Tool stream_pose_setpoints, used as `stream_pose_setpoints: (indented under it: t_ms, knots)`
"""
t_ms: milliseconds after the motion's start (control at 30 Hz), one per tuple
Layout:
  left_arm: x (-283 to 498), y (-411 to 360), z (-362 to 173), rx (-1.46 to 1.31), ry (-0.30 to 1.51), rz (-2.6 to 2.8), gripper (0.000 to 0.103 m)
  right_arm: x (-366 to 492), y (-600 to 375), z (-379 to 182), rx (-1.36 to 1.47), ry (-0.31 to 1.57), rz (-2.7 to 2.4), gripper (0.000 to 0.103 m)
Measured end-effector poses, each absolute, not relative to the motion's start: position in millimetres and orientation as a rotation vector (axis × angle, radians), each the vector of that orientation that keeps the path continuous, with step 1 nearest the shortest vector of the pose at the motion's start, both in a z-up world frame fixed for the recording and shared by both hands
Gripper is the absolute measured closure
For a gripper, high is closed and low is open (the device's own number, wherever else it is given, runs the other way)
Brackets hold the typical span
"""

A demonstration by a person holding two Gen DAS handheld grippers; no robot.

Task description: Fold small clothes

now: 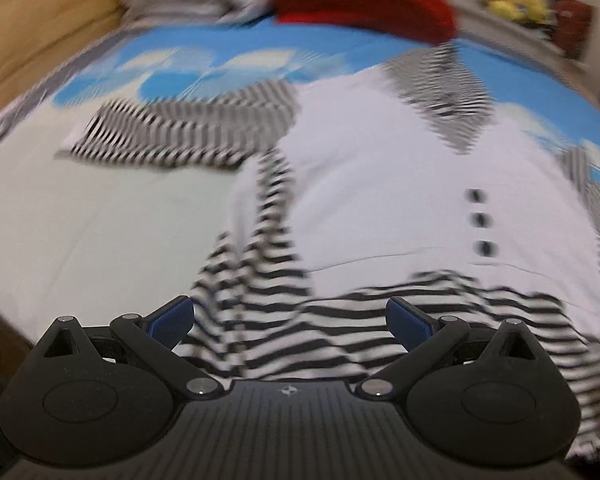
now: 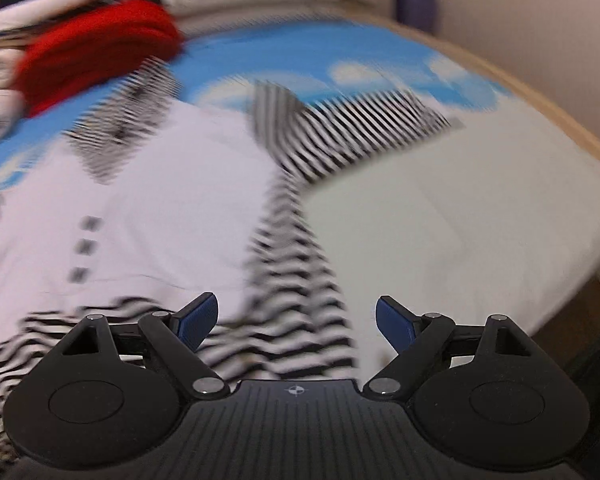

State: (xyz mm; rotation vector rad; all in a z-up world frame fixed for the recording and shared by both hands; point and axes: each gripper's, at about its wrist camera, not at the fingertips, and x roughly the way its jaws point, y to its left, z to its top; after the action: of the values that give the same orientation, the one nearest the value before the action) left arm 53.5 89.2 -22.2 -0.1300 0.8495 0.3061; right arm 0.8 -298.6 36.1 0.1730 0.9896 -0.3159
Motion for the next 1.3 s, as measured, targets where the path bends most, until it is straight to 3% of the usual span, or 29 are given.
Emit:
stream_pose_setpoints:
  t_ms: [200,233,267,300,367,400,667,800,833,900,967,1100,1167,1300]
  knots:
    - [60.8,129.2,-54.8,-0.232,1.025,0.427,0.005,-0.6,-315.9,-7.6,0.242,1.108,-0.365,0.026]
    - [61.0,132.2,-61.1,-0.251,1.054,0.433,0.016,-1.7,-313.7,-8.8,0.242,1.1,-0.358,0.028]
    - [60.5,135.9,-66.6,-0.271,1.074,0.435,0.034,-2.3,-310.8,-8.6,0.231,1.085,-0.332,0.041]
    - [59.7,135.2,-70.5,-0.287,1.101,0.435,0.045,-1.4,-308.2,-7.7,0.233,1.075,-0.285,0.066]
    - [52.8,135.9,-69.5,-0.317,1.099,0.415,0.083,0.5,-307.6,-4.2,0.27,1.061,-0.221,0.094]
    - [54.3,132.6,-69.6,-0.318,1.101,0.397,0.093,0.0,-309.6,-1.8,0.274,1.051,-0.221,0.097]
    - [19.3,95.3,-38.3,-0.299,1.064,0.258,0.095,-0.6,-348.8,22.0,0.274,0.989,-0.358,0.098]
    - [11.7,122.5,-43.7,-0.321,1.101,0.424,0.095,0.2,-337.1,4.6,0.28,1.129,-0.241,0.093]
    - [13.2,125.0,-42.2,-0.333,1.107,0.428,0.093,-1.2,-331.5,2.0,0.26,1.143,-0.227,0.092]
    - [12.2,118.2,-31.7,-0.311,1.084,0.426,0.084,-3.2,-323.3,4.6,0.208,1.137,-0.235,0.081]
    - [10.5,101.0,-13.6,-0.213,1.003,0.427,0.07,-2.5,-324.4,11.2,0.229,1.115,-0.257,0.076]
    - [14.1,73.9,7.7,-0.131,0.884,0.289,0.068,-6.3,-330.3,13.0,0.278,1.108,-0.245,0.072]
    - [14.7,67.2,1.8,-0.181,0.929,0.228,0.068,-5.4,-329.6,-4.6,0.267,1.203,-0.238,0.067]
    - [24.6,66.2,-36.4,-0.262,1.184,0.233,0.067,-6.7,-326.4,8.0,0.249,1.144,-0.251,0.064]
